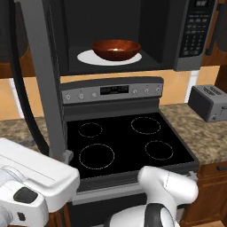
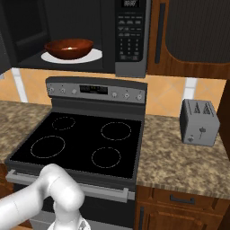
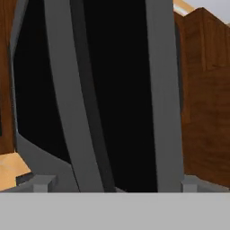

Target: Open the microwave, place the bowl with waffle inside the microwave, then close the microwave door and turn it on.

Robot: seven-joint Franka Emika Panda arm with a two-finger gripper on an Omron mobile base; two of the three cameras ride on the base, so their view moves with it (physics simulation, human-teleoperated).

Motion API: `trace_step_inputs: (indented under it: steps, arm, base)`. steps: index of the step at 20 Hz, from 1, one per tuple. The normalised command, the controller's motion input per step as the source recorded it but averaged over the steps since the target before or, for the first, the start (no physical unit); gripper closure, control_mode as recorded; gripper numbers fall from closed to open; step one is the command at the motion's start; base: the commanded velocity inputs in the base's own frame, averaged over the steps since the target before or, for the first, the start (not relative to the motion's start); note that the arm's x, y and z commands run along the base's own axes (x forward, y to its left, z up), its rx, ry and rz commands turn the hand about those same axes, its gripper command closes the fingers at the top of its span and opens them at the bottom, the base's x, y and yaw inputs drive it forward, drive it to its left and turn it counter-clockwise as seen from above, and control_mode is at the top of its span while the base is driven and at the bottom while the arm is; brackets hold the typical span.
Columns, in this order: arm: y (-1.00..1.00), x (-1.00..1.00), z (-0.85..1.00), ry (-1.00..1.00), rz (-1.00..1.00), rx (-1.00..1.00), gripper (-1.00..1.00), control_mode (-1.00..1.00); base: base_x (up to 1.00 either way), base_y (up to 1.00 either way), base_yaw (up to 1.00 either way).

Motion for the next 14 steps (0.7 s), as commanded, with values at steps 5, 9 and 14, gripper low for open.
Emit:
trace_step_inputs:
  steps: [5, 9, 14]
  arm:
    - [-0.46, 0.03, -0.04, 0.0, 0.0, 0.0, -1.0, -1.0]
    - [-0.84, 0.0, 0.0, 0.01, 0.0, 0.02, -1.0, -1.0]
    - [-0.99, -0.03, 0.0, 0.06, 0.0, 0.02, -1.0, -1.0]
  base:
    - [0.0, 0.0, 0.0]
    - [0.0, 0.0, 0.0]
    - [0.0, 0.0, 0.0]
